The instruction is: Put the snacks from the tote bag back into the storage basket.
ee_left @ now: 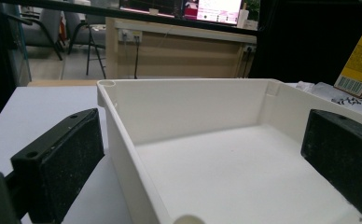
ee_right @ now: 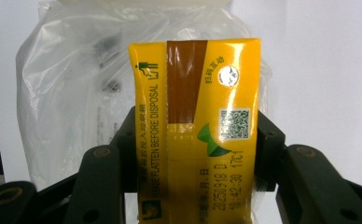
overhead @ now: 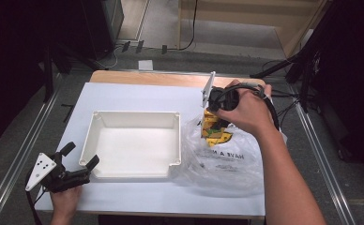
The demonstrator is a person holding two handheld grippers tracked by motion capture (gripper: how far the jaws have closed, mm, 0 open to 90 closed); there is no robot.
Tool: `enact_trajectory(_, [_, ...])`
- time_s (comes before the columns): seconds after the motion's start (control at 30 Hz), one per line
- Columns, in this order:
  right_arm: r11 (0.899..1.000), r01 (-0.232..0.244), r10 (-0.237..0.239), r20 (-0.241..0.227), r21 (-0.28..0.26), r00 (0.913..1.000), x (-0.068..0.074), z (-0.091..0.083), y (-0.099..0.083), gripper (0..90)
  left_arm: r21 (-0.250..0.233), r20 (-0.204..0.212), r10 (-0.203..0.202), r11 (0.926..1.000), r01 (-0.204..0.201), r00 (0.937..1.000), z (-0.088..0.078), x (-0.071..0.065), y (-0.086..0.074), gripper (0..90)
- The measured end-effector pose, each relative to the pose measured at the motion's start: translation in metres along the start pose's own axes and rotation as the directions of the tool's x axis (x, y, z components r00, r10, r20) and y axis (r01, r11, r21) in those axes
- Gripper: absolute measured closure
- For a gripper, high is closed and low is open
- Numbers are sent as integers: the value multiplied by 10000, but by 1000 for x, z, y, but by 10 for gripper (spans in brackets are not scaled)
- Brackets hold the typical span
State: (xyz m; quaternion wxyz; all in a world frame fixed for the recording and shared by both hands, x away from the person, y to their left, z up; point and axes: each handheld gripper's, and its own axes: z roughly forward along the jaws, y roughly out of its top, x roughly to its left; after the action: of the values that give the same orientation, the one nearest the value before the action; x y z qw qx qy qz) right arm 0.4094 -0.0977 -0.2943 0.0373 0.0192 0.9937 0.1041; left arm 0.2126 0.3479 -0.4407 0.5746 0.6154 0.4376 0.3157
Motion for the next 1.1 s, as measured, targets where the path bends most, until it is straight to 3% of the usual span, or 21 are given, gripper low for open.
enact_trajectory(0.23, [9999,-68,68,-88,-107,9999,1,-4,9,522,-24,6,-46,10000,46,10000,0,0,0,0])
enact_trajectory(1.1, [9976,618,-618,3,-297,9981,1,-14,61,522,-90,65,-119,9999,120,9999,-1,1,0,0])
